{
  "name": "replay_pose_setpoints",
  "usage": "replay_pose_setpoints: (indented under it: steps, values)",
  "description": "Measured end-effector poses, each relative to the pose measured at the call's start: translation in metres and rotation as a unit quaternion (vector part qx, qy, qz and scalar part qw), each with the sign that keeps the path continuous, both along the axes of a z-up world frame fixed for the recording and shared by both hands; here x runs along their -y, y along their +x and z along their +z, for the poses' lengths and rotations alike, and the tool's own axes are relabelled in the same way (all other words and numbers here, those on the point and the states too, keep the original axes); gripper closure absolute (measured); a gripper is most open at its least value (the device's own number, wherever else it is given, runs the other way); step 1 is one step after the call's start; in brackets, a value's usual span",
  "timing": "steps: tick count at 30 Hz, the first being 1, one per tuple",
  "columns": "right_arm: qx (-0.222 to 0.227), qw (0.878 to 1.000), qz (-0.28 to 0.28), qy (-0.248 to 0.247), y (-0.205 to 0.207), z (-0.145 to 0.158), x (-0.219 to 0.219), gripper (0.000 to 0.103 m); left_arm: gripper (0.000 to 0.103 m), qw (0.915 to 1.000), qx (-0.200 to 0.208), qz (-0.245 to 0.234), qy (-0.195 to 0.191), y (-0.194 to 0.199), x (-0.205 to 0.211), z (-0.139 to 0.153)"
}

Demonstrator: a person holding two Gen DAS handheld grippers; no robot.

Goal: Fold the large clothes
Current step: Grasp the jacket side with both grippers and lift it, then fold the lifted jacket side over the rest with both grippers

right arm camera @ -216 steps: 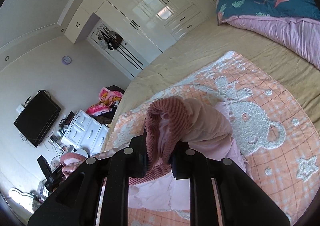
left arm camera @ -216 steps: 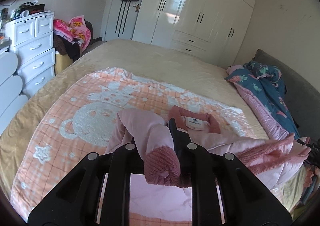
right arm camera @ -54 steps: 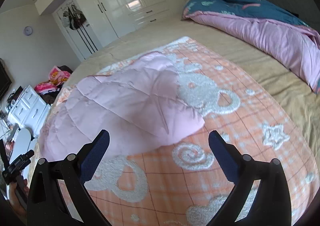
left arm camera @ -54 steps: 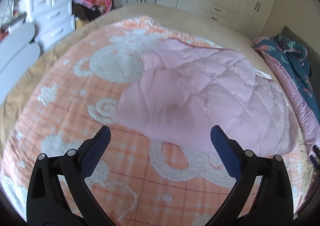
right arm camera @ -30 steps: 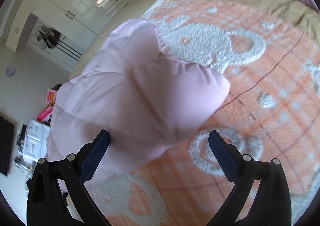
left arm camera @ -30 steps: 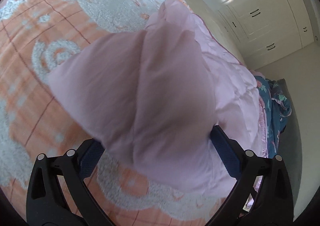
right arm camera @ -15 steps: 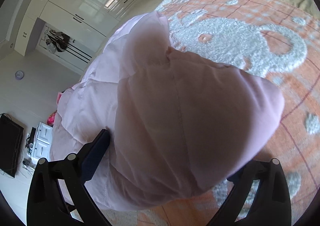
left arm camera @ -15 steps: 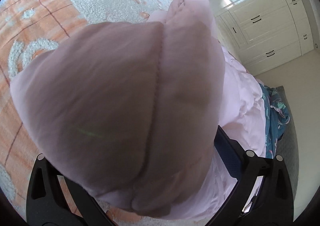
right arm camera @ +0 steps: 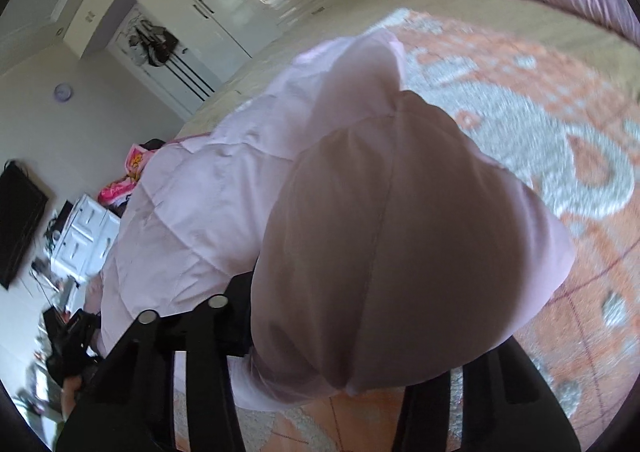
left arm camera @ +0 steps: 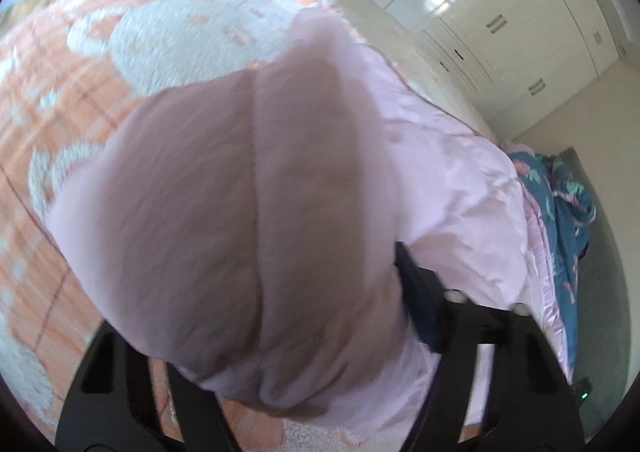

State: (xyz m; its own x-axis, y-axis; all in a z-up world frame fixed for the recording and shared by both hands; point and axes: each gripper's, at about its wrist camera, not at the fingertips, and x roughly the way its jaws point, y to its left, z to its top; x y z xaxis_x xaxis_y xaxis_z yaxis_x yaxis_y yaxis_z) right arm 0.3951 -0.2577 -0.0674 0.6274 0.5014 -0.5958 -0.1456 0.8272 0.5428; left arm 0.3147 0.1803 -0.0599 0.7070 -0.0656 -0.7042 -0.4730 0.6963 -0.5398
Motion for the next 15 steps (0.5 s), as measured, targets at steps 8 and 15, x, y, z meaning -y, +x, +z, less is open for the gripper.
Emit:
replay_pose_setpoints:
  steps: [8,15]
  values:
    - [0.032,0.997,0.01,-0.074,-0.006,0.022,-0.02,0.07,0.069,0.9983,0.01,-0.025,0.052,0.0,0.009,0.027]
    - [0.07,0.99,0.026,-0.119,-0.018,0.049,-0.036,0.073,0.074,0.9953,0.03,-0.032,0.087,-0.001,0.017,0.058]
